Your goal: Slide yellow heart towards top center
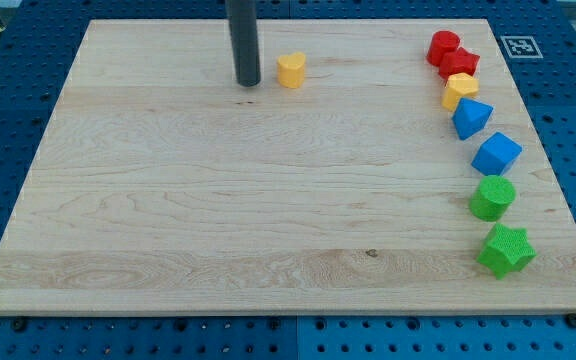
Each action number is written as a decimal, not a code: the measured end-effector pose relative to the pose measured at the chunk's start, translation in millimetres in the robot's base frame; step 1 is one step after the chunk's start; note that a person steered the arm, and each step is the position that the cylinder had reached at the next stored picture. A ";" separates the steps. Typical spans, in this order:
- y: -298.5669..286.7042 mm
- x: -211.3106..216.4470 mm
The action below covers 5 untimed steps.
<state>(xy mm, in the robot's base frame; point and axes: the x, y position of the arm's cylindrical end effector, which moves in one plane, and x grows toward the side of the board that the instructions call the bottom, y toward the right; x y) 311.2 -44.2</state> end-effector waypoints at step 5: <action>106.7 4.8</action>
